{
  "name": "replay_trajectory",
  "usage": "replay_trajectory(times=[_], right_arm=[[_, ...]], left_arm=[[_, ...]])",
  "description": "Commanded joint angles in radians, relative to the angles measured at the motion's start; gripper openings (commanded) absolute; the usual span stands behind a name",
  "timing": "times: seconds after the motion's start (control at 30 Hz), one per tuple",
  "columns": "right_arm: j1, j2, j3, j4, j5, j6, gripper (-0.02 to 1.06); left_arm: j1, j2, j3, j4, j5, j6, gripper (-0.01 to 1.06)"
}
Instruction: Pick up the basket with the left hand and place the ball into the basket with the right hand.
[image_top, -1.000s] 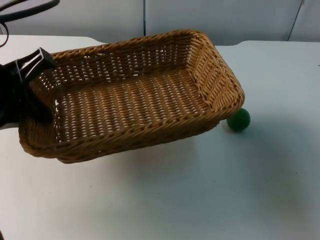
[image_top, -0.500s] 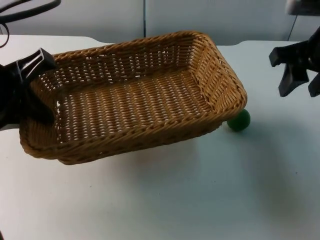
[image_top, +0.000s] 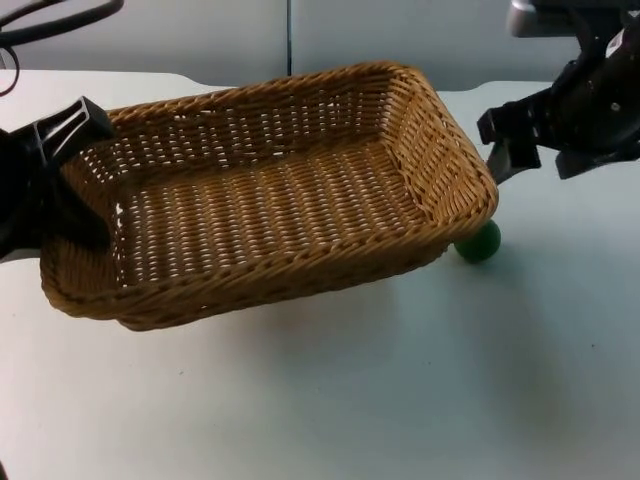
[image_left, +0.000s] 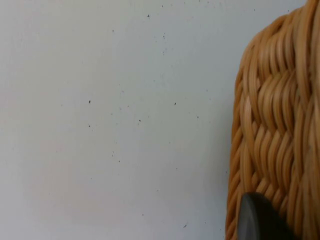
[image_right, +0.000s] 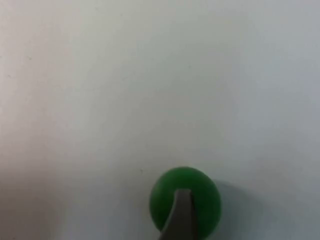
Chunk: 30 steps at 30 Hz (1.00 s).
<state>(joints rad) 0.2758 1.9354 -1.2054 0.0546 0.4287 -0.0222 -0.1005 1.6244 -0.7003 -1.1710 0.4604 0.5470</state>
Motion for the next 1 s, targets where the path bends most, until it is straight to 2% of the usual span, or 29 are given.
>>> replay_trajectory(times=[0.0,0.2,0.5,0.97], right_arm=[[0.028,0.014,-0.01,0.001,-0.042,-0.01,0.69],[0.064,0.074,-0.01,-0.003,-0.082,-0.01,0.69],[0.066,0.139,-0.021,-0.005,-0.117,-0.012,0.69],[0.115,0.175,-0.021,0.001,-0.124,-0.01,0.69]], left_arm=[[-0.001,-0.012,-0.003,-0.015,0.018,-0.005,0.0],[-0.001,-0.012,-0.003,-0.015,0.018,-0.005,0.0],[-0.001,-0.012,-0.003,-0.015,0.018,-0.005,0.0],[-0.001,-0.012,-0.003,-0.015,0.014,-0.005,0.0]])
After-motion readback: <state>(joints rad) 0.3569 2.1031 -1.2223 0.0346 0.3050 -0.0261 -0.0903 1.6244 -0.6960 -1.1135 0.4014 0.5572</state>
